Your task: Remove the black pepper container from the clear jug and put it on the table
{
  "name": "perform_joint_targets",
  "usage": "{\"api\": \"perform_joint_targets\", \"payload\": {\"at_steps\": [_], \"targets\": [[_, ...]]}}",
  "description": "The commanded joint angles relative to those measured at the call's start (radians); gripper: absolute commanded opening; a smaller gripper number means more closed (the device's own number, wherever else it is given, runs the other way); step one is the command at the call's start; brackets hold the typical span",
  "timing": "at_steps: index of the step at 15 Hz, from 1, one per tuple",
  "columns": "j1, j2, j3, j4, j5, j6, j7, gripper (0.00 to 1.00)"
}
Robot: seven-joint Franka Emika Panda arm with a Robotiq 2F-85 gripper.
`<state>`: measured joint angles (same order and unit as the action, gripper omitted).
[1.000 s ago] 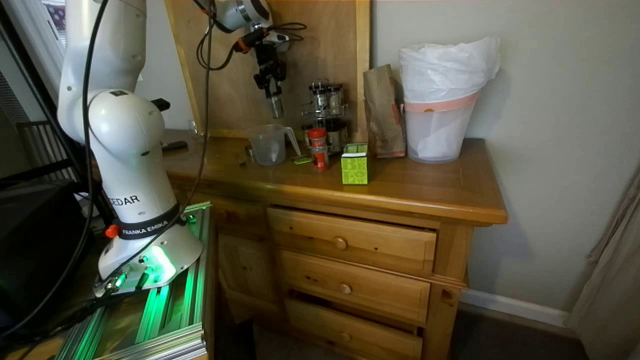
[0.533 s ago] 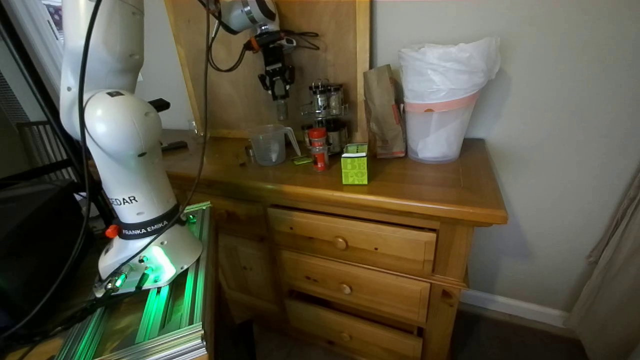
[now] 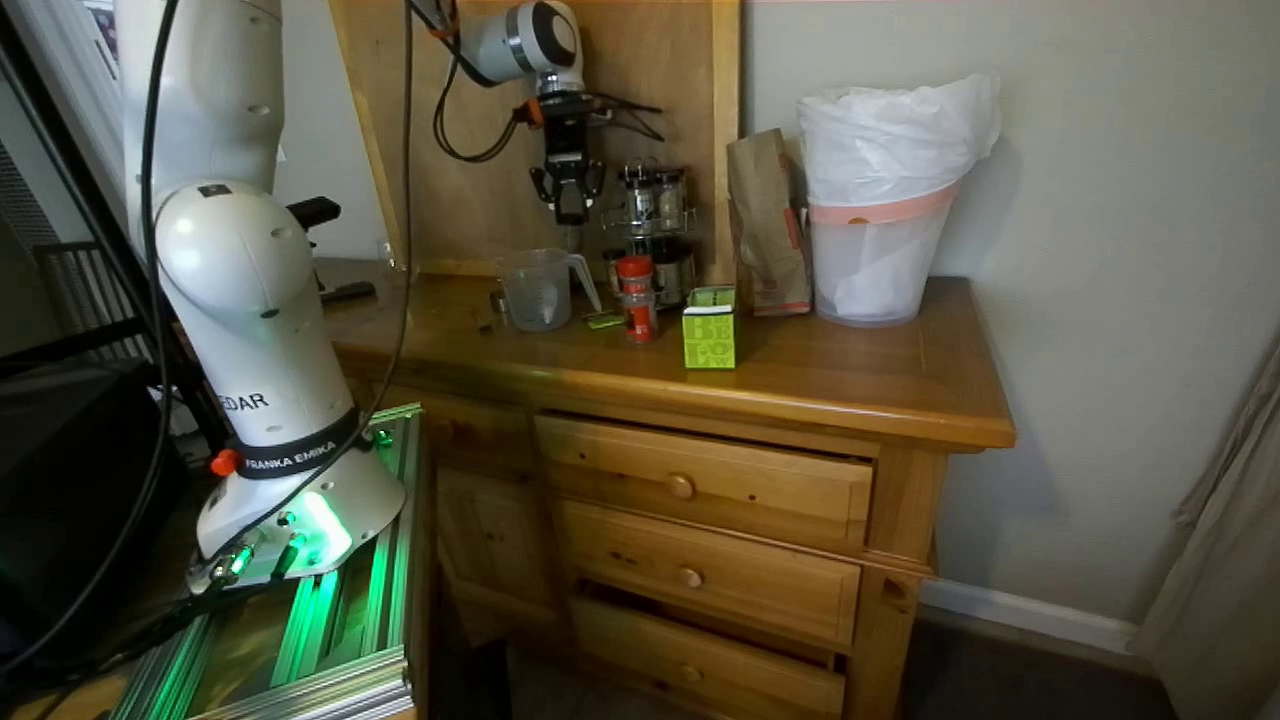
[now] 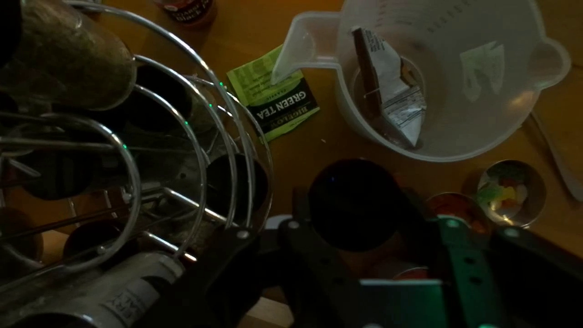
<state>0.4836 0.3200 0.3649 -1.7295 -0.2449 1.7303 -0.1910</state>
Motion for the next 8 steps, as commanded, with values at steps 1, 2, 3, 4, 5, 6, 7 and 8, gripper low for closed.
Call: {"api": "perform_joint_targets", "payload": {"at_steps": [1,2,3,4,5,6,7,8], "targets": [[0.008,0.010,0.000,0.006,-0.003,-0.039,0.076,0.26],[0.013,0.024,-0.002,0.012,-0.003,-0.075,0.100,0.26],[0.023,0.037,-0.006,0.017,-0.021,-0.108,0.134,0.26],[0.028,0.044,-0.008,0.017,-0.030,-0.138,0.157,0.26],[0.032,0.048,-0.009,0.017,-0.032,-0.169,0.181,0.26],[0.036,0.054,-0.010,0.017,-0.032,-0.193,0.205,0.26],[0.034,0.062,-0.010,0.016,-0.024,-0.209,0.213,0.26],[0.029,0.067,-0.008,0.005,-0.017,-0.196,0.213,0.26]]}}
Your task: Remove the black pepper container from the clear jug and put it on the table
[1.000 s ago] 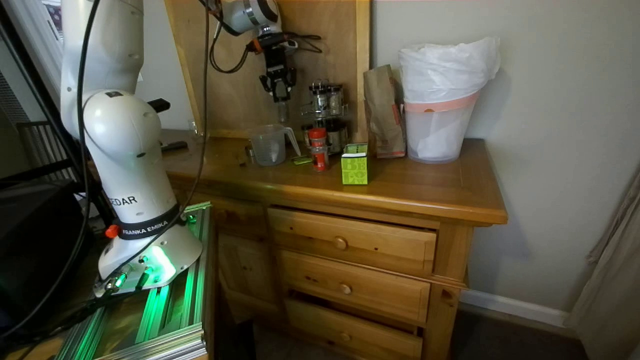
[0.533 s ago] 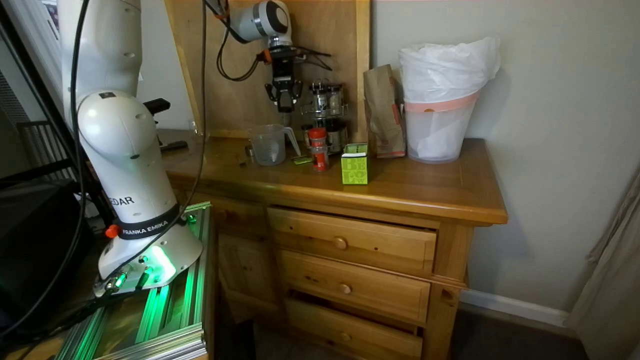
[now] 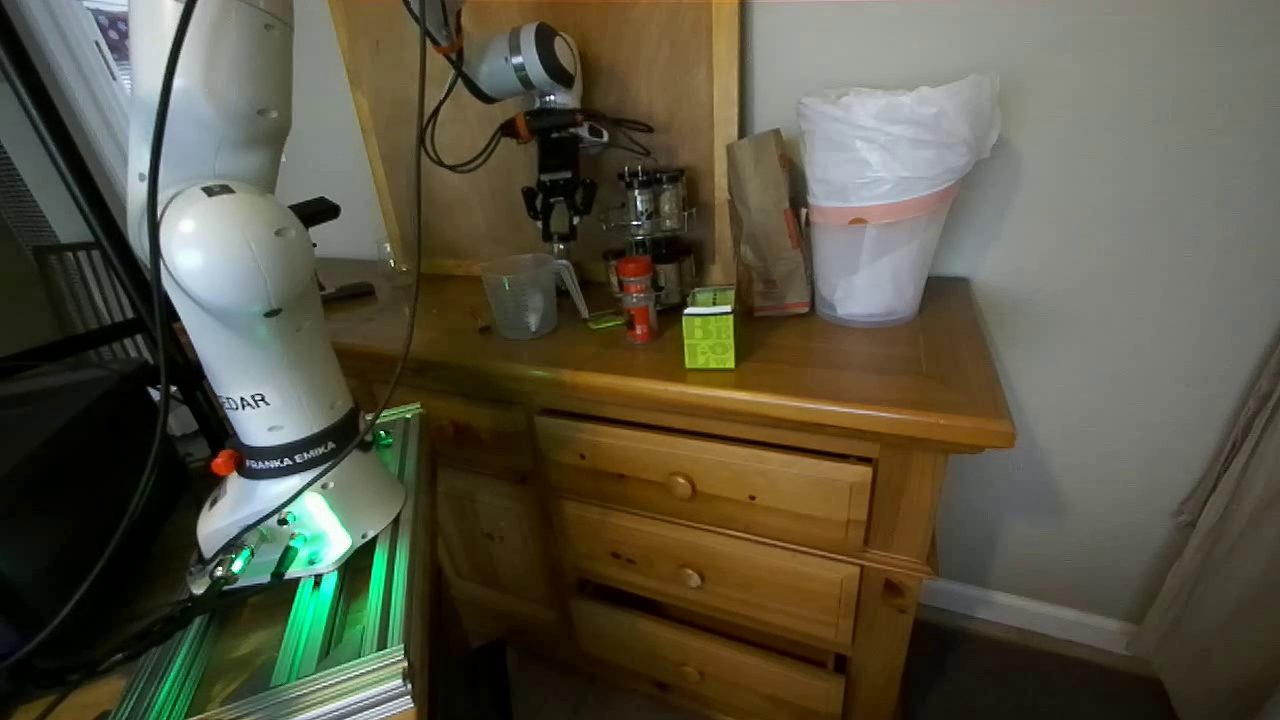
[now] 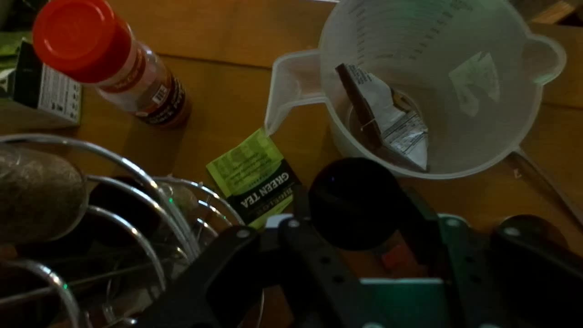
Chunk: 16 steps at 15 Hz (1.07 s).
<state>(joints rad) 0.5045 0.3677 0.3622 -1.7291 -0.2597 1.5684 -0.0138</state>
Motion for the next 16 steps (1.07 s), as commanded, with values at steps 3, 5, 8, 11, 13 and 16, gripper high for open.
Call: {"api": "perform_joint_targets", "payload": {"at_steps": [3,5,8,11,13,16], "targets": [[0.013,0.044,-0.008,-0.010,-0.044,0.067,0.038,0.26],[0.016,0.068,-0.017,-0.003,-0.061,0.102,0.057,0.26],[0.028,0.093,-0.029,0.000,-0.082,0.126,0.084,0.26],[0.039,0.110,-0.036,0.007,-0.092,0.109,0.108,0.26],[0.040,0.117,-0.038,0.011,-0.085,0.104,0.117,0.76],[0.037,0.121,-0.034,0.014,-0.068,0.102,0.109,0.90]]}}
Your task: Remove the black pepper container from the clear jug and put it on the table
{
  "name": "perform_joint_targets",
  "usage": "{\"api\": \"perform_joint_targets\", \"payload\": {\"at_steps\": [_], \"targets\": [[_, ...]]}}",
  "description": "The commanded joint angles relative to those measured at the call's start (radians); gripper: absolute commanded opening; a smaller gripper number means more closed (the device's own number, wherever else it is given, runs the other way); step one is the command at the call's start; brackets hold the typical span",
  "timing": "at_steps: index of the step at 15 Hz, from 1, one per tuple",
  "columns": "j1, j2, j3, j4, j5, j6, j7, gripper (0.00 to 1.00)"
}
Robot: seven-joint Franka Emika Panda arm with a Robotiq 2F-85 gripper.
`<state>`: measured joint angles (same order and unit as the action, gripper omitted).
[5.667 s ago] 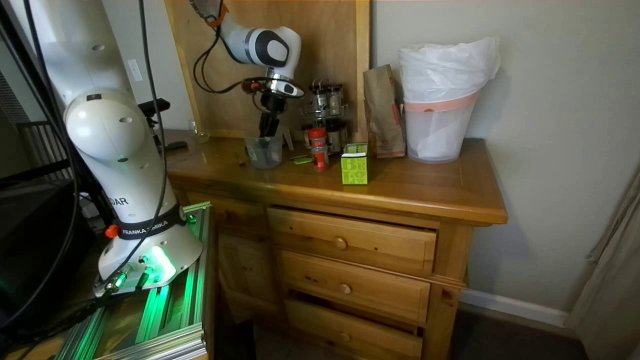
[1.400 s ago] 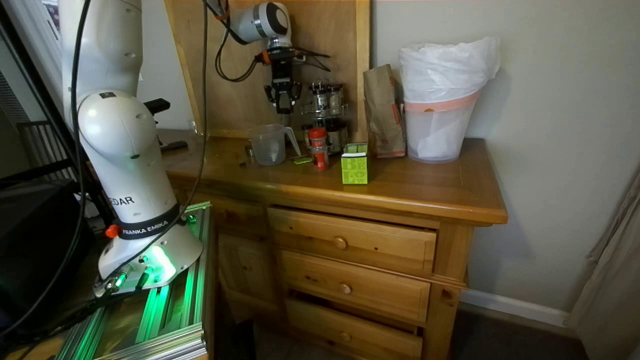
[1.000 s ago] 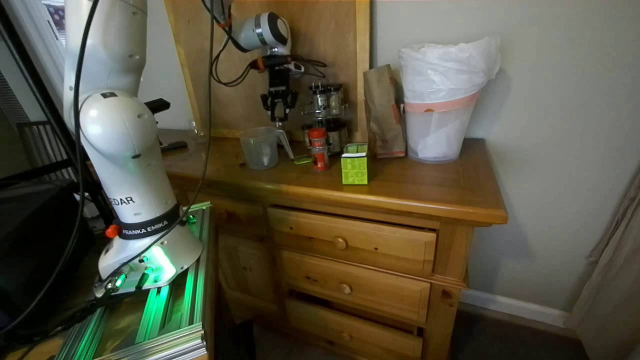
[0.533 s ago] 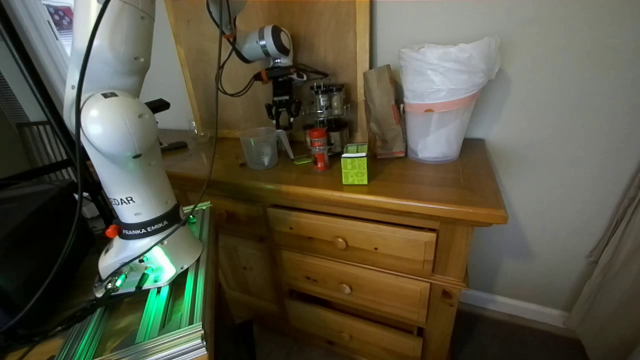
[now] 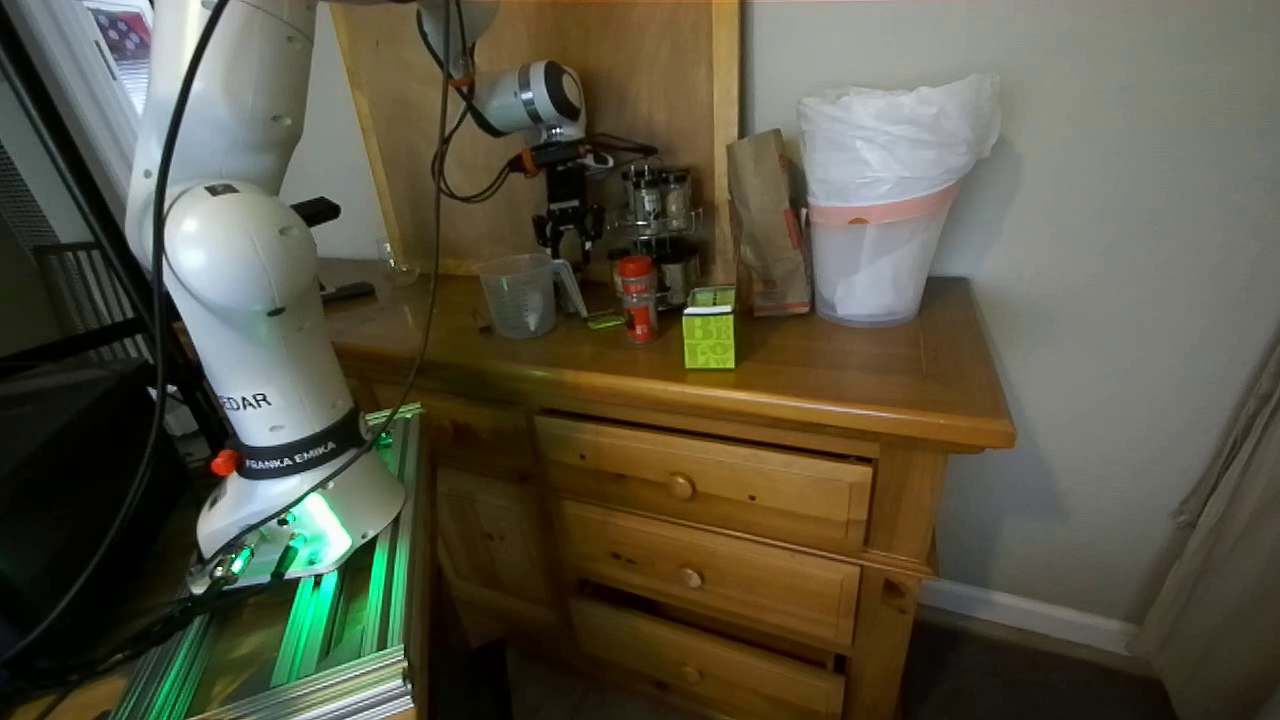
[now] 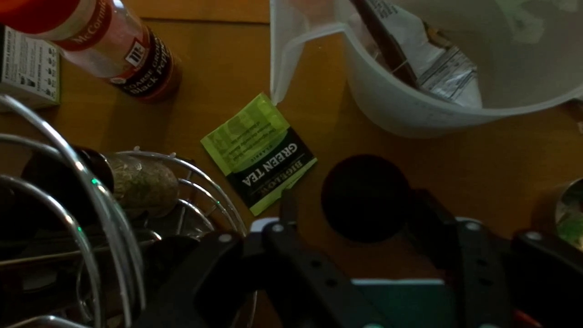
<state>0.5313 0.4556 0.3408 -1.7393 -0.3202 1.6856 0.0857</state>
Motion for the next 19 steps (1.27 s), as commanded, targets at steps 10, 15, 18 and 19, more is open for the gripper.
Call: {"api": "perform_joint_targets", "payload": {"at_steps": [10,15,18,19], "targets": [[-0.003,-0.210,0.058,-0.124,0.019,0.099,-0.031,1.00],[0.016,-0.437,0.095,-0.267,-0.031,0.196,0.089,1.00],[0.006,-0.398,0.114,-0.205,-0.014,0.151,0.077,1.00],[0.004,-0.432,0.120,-0.231,-0.013,0.156,0.082,1.00]]}}
